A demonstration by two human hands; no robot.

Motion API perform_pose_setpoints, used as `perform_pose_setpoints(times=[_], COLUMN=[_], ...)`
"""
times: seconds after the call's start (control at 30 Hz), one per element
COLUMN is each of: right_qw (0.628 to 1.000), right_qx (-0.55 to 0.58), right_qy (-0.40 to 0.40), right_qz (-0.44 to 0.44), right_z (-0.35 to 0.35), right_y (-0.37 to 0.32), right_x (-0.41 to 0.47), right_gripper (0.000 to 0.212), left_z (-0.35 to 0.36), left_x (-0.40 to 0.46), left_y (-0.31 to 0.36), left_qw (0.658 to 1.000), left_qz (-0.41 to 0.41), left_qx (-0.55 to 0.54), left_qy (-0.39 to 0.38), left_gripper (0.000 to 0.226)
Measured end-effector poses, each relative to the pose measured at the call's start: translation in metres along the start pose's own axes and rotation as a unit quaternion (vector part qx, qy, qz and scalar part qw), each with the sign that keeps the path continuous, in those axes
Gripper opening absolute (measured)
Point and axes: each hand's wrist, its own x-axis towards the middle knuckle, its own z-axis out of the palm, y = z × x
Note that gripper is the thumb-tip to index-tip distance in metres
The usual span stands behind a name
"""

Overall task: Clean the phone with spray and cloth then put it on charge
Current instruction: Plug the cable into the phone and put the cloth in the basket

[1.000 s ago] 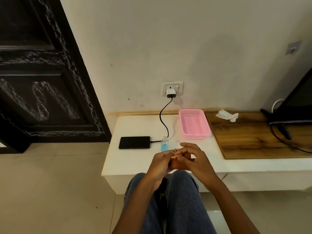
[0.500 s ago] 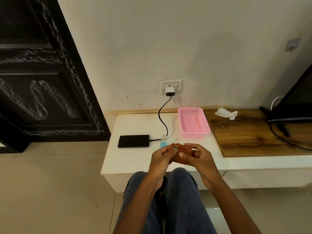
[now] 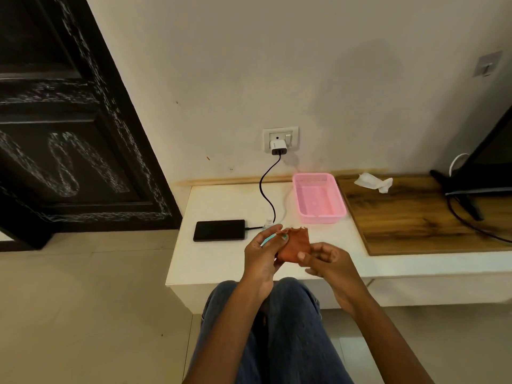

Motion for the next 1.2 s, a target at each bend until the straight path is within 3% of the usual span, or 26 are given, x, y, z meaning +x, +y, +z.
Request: perform_pose_setpoints(times=[0.43,0.6,0.77,0.9,1.2], right_qw=[0.993,0.992,0.994,0.994,0.979], right_qx=[0.058,0.035,0.056,0.025,-0.135], right_qy=[0.096,0.114,0.091,0.102,0.135], right_qz=[0.031,0.033,0.028,0.013,0.067], right_z=[-0.026,-0.044,-0.064,-0.077,-0.084], right_y=[0.016,0.015,0.018,0.017,0.041], right_x=[0.048,0.081,0.126,0.174,0.276], right_gripper=[0.016,0.042,0.025,0.022,0.026], left_z=[0.027,0.05,0.068,0.081,0.103], left_x=[0.066,0.096,0.129,0.157,0.211], left_y=[-0.005,-0.019,-0.031,-0.037,-0.041], left_qw=[1.0,0.998,0.994,0.981,0.984], left_qz=[-0.015,-0.033,-0.046,-0.054,-0.043], left_qx=[0.004,0.059,0.094,0.186,0.168], left_qy=[-0.016,-0.015,-0.036,-0.032,0.037], left_gripper=[0.032,0.03,0.038,0.045,0.047])
